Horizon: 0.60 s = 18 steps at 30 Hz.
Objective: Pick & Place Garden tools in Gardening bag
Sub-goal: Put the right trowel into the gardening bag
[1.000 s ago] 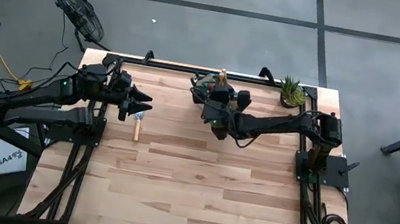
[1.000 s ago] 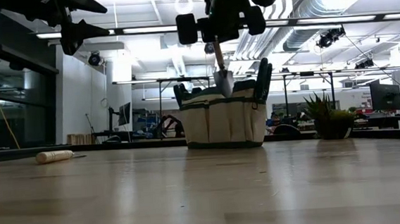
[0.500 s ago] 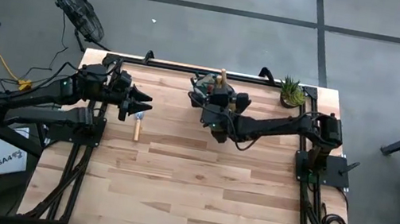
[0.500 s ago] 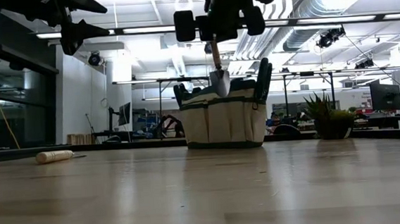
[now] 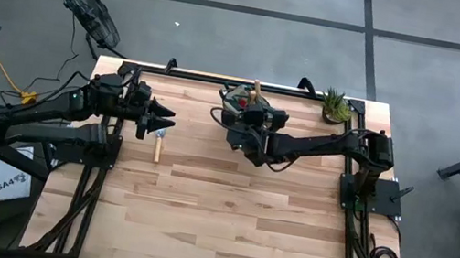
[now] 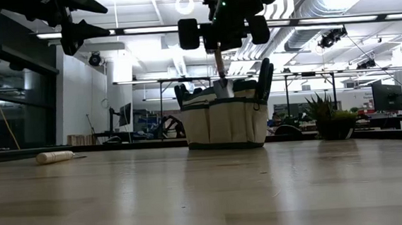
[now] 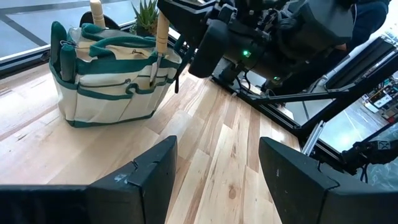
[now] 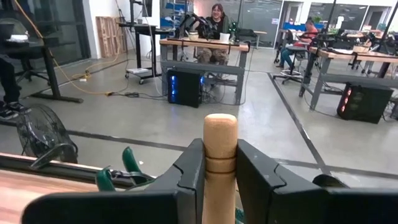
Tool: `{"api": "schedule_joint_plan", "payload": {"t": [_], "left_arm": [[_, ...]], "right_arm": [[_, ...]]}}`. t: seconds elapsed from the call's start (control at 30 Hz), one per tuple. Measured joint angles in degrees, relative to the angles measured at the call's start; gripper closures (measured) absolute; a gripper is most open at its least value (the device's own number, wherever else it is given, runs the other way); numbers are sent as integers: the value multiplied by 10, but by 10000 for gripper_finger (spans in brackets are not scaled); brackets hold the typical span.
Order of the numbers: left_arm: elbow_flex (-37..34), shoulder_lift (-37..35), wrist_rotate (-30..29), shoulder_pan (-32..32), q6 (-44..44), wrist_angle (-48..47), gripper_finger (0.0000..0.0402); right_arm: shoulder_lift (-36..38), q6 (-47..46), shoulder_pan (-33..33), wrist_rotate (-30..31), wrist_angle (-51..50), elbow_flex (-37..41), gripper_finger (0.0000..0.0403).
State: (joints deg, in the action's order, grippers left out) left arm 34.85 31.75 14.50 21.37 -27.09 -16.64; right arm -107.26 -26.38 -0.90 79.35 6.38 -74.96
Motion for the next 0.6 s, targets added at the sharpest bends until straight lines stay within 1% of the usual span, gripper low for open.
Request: {"api": "schedule_joint_plan", "payload": {"t": [0.6], "left_arm": [[0, 0, 0, 0, 0, 0, 179]], "right_arm": [[0, 28, 1, -3, -5, 0, 348]]}}
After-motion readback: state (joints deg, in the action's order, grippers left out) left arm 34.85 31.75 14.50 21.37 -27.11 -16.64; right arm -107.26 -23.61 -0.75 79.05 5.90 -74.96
